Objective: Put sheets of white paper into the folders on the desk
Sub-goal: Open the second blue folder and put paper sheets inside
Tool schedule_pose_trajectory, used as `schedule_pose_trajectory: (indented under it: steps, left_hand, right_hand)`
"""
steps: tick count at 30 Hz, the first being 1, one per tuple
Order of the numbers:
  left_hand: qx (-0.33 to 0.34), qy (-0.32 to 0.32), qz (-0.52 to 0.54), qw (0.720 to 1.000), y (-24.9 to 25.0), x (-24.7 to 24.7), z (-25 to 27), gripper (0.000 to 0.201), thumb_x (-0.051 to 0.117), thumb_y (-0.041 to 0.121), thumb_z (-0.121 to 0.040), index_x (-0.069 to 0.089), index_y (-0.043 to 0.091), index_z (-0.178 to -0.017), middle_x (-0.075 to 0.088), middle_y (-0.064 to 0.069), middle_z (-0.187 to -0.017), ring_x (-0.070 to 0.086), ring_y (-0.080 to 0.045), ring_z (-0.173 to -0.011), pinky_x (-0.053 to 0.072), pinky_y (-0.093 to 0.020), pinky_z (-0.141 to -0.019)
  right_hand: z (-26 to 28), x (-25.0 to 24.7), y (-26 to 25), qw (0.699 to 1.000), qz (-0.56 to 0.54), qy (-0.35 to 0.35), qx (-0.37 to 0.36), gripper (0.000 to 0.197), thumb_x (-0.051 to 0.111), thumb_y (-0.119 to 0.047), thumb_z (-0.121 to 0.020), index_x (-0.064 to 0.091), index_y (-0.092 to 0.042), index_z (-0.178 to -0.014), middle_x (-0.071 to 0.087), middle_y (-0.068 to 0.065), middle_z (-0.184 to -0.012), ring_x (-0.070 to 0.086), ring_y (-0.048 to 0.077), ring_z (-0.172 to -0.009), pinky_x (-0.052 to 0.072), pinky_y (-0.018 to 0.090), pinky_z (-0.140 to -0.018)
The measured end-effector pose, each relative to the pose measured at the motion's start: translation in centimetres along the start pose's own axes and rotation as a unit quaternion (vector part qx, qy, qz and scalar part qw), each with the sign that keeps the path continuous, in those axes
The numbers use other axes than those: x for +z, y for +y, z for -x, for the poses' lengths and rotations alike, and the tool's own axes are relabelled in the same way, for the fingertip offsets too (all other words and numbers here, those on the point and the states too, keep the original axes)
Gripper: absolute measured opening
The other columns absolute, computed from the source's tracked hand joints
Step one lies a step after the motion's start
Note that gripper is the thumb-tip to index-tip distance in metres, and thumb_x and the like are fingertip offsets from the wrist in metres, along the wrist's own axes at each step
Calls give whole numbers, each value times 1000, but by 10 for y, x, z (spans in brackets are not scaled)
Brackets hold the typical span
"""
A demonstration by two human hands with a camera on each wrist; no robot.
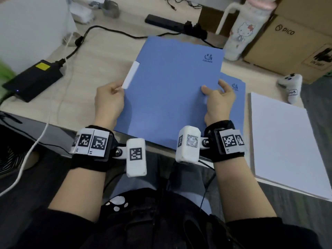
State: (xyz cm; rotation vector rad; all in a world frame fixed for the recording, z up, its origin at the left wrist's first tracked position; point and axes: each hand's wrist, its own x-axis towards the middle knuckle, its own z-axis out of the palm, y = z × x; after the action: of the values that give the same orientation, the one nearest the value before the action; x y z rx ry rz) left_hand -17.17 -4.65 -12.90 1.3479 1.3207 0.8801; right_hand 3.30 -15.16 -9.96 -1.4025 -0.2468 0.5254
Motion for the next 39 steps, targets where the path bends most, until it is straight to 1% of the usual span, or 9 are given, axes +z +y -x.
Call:
schedule_pose_trajectory:
  steps: [3,7,11,15,17,21,30,34,39]
  left_hand:
    - [12,49,-32,998,1,-15,-17,42,39,18,-73,71,33,-96,70,-1,-95,62,-24,-94,50,-42,-90]
    - [29,77,-51,995,4,-29,-47,48,36,17,-71,71,22,-103,68,0,-88,58,-21,-85,46,-30,-79]
    - [12,86,-97,991,3,-42,-78,29,37,16,-73,63,13,-85,60,-4,-82,50,-22,-80,41,-28,-73]
    - [-19,97,-101,990,3,-55,-107,39,40,7,-86,68,17,-111,66,-5,-100,58,-19,-94,41,-21,-72]
    - [-19,106,-116,987,1,-59,-120,38,41,7,-87,67,16,-113,66,-6,-102,58,-18,-94,43,-19,-69]
    - [-13,119,-149,982,-3,-61,-138,38,40,9,-86,68,15,-111,68,-13,-110,60,-29,-108,48,-33,-87]
    - [1,116,-236,965,-11,-62,-149,37,48,10,-87,63,12,-120,65,-13,-119,54,-31,-117,43,-34,-99]
    - [28,130,-275,952,-11,-60,-145,34,49,12,-88,64,8,-119,66,-16,-117,54,-34,-116,43,-35,-97]
    - [44,109,-280,953,-14,-54,-142,34,47,8,-89,62,3,-119,65,-22,-114,56,-35,-111,45,-35,-94]
  right_hand:
    - [-2,30,6,1000,28,-11,-3,53,62,7,-72,50,-2,-123,67,11,-95,63,25,-90,52,33,-79]
    - [-12,68,12,998,51,-42,7,59,56,2,-64,55,-1,-123,68,17,-110,65,31,-103,55,38,-79]
    - [-26,100,20,990,96,-101,14,36,45,15,-71,63,2,-99,68,11,-92,64,26,-82,53,34,-70]
    - [-37,133,32,987,112,-117,16,37,39,16,-69,61,10,-98,62,14,-87,54,22,-75,46,35,-68]
    - [-42,147,40,985,123,-121,19,40,42,9,-62,63,1,-95,65,15,-89,57,21,-75,48,34,-66]
    - [-44,165,50,979,157,-125,31,29,52,7,-61,45,-19,-72,62,9,-87,58,23,-74,48,34,-66]
    - [-46,170,64,968,165,-168,82,41,68,6,-72,41,-8,-99,56,3,-96,61,22,-90,49,25,-65]
    - [-47,170,63,968,175,-162,83,39,72,2,-70,43,-14,-90,58,5,-101,63,26,-99,53,32,-73]
    - [-46,168,61,968,161,-167,94,38,70,3,-72,40,-17,-83,57,6,-100,62,23,-90,50,25,-62]
